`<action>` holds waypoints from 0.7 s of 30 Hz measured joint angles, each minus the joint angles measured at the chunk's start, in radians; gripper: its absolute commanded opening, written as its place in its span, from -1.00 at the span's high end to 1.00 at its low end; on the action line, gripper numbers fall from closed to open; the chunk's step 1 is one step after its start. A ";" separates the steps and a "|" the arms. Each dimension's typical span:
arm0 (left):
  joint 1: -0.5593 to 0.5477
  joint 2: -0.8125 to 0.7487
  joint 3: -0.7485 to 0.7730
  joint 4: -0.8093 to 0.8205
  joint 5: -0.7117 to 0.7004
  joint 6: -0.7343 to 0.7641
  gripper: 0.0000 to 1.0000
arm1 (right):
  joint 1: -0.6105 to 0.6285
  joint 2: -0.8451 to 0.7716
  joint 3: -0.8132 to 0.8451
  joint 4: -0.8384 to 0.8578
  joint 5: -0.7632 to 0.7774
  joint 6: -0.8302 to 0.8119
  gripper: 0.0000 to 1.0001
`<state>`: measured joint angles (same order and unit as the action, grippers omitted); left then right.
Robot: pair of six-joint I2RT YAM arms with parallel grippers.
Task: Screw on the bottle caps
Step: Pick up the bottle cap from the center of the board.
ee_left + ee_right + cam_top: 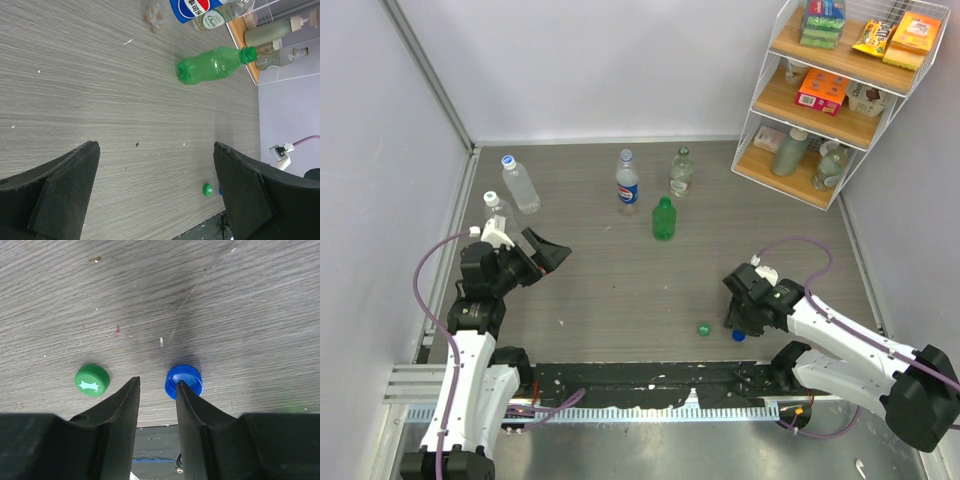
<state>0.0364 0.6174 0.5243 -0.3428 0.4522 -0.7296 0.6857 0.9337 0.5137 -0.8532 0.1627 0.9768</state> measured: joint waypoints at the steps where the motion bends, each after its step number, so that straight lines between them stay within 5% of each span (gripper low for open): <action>1: 0.000 0.000 0.000 -0.001 0.000 0.000 -0.99 | 0.000 0.001 -0.002 0.008 -0.004 -0.003 0.26; 9: 0.000 0.002 0.000 -0.014 -0.005 0.000 -0.99 | 0.000 0.059 -0.025 0.049 -0.008 -0.011 0.56; 12: 0.000 0.002 0.000 -0.017 -0.007 0.000 -0.99 | 0.000 0.065 -0.026 0.049 0.001 -0.012 0.97; 21: 0.000 0.009 -0.008 0.056 0.089 -0.051 -0.99 | 0.000 -0.050 -0.019 0.085 -0.009 -0.051 0.98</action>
<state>0.0364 0.6266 0.5163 -0.2863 0.5415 -0.7811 0.6857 0.8841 0.4946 -0.7677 0.1535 0.9260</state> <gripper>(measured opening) 0.994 0.028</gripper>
